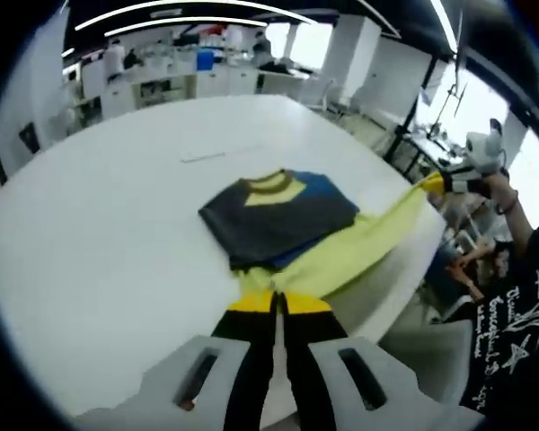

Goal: Fold the garment on the visible template until the final outline fits inside the template.

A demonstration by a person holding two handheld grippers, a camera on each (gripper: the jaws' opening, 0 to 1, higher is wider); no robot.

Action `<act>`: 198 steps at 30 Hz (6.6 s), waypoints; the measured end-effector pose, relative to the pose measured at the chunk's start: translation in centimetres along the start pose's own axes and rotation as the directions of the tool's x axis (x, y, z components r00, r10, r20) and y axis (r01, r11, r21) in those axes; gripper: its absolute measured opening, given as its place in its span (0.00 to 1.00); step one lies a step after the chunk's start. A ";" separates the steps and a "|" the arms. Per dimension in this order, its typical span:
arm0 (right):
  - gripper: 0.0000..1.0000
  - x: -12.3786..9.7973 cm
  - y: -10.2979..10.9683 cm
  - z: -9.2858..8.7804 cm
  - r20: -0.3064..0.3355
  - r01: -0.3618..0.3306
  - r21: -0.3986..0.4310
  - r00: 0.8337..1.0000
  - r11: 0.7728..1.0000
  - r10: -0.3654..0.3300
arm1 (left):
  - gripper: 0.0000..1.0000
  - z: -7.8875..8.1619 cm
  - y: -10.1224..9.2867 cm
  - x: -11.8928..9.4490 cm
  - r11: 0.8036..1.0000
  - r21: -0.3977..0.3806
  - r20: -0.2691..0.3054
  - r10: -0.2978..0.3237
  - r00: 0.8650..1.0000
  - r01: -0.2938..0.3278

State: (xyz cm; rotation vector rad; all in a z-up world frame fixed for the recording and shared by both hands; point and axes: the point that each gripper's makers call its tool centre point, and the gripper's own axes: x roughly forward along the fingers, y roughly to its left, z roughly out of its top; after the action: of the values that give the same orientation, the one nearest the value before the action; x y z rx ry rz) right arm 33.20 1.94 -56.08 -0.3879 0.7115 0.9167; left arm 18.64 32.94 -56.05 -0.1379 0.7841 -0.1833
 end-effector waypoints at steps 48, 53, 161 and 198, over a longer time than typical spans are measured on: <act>0.00 8.9 -8.0 8.8 0.084 0.070 0.003 0.994 0.998 -0.070 | 0.00 11.2 8.3 7.5 0.991 -0.061 0.227 0.129 0.965 -0.118; 0.00 10.4 -8.6 9.1 0.086 0.097 0.010 0.992 0.995 -0.098 | 0.00 11.5 9.1 8.9 0.989 -0.075 0.228 0.140 0.964 -0.126; 0.21 27.2 -13.1 4.7 0.064 0.029 0.194 0.997 0.981 -0.042 | 0.26 6.9 17.1 25.0 0.942 0.259 0.137 0.184 0.973 -0.214; 0.60 22.1 -10.1 4.8 0.026 -0.003 0.221 1.000 0.975 -0.002 | 0.64 7.4 14.9 19.4 0.985 -0.010 0.216 0.173 0.961 -0.175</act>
State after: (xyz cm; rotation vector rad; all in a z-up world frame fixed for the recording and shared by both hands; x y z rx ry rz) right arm 52.44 11.93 -68.12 -0.1785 0.7809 0.8317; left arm 39.06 43.70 -67.06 -0.0778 0.5749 -0.0045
